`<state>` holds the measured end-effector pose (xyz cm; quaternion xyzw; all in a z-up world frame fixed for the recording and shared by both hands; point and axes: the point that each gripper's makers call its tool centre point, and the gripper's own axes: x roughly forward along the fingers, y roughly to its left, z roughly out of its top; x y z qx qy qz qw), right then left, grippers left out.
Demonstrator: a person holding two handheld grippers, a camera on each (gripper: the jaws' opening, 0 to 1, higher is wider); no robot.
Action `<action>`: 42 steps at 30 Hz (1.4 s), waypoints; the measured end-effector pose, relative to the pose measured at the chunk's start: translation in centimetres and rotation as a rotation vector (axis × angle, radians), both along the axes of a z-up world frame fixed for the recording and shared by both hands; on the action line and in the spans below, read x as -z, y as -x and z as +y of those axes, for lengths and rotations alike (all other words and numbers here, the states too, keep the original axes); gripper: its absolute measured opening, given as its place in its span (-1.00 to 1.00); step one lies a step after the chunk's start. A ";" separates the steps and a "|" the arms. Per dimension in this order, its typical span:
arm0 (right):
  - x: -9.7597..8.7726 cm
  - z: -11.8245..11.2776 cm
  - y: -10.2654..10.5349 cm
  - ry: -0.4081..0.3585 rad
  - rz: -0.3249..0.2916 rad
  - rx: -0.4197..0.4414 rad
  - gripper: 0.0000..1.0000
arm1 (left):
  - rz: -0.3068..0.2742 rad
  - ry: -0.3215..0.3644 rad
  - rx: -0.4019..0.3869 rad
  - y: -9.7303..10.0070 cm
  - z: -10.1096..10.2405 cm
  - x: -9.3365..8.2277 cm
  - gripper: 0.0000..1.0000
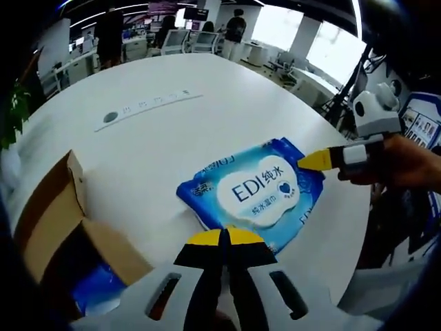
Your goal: Operate the shoe box by opening the lid, removing the specified soft item, and placing it in the target area until the item is outside and the box remains undamaged.
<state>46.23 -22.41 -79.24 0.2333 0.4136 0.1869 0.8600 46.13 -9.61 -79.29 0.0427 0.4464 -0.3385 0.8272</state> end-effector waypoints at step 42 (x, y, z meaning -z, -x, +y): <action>1.4 -1.6 0.6 0.132 0.047 0.070 -0.95 | 0.002 -0.120 0.042 0.8 1.8 -0.9 -0.86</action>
